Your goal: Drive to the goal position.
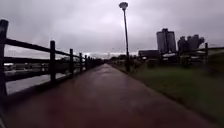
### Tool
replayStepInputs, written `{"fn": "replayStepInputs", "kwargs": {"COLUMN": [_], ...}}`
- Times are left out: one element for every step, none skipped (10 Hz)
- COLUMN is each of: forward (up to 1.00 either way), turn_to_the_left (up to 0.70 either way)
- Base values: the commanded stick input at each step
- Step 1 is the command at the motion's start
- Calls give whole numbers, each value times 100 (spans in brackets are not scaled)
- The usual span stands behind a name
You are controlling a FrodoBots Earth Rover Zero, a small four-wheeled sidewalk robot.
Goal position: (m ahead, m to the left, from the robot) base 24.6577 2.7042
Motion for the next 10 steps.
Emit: {"fn": "replayStepInputs", "kwargs": {"forward": [100,100,100,100,100,100,100,100,100,100], "turn_to_the_left": [0,0,0,0,0,0,0,0,0,0]}}
